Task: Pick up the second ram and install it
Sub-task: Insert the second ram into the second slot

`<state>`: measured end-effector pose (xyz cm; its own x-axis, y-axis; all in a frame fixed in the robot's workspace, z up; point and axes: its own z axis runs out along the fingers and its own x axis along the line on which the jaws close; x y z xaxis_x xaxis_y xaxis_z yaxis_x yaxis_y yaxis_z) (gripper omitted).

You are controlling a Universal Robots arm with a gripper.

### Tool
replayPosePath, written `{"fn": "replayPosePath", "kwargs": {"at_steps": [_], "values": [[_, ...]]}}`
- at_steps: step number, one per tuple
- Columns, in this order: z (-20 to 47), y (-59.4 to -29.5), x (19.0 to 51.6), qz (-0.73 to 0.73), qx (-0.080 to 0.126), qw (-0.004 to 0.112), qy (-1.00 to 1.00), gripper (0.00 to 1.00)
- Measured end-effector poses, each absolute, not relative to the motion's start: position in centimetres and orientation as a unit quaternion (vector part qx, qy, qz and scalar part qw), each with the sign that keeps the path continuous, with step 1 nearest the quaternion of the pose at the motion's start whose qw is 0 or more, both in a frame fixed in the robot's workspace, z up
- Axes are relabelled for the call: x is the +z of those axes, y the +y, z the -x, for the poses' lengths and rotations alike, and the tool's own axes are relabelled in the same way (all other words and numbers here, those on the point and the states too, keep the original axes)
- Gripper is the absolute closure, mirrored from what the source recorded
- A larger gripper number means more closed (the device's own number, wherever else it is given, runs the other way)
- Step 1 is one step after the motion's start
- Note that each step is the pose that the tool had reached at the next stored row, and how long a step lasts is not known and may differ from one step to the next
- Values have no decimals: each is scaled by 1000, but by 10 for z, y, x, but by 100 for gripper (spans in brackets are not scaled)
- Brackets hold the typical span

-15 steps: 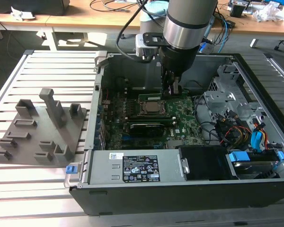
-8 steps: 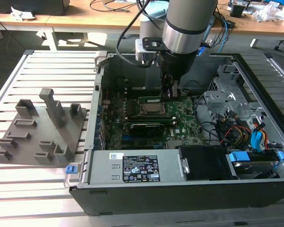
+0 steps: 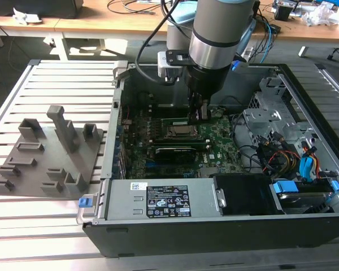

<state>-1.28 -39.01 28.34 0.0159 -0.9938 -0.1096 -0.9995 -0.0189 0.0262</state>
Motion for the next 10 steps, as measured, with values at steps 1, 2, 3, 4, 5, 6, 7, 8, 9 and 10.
{"fn": "replayPosePath", "kwargs": {"at_steps": [1, 2, 3, 4, 5, 6, 7, 8, 9, 10], "values": [[13, -390, 283, 712, 48, 29, 700, 86], [13, -390, 282, 711, 48, 29, 701, 86], [14, -389, 282, 710, 48, 29, 702, 86], [14, -389, 282, 710, 47, 28, 702, 86], [13, -389, 281, 710, 48, 29, 702, 86], [13, -389, 280, 710, 48, 29, 702, 86], [13, -389, 278, 710, 48, 29, 702, 86], [13, -389, 277, 710, 48, 29, 702, 86], [13, -389, 276, 710, 48, 29, 702, 86], [13, -389, 275, 710, 48, 29, 702, 86]]}}
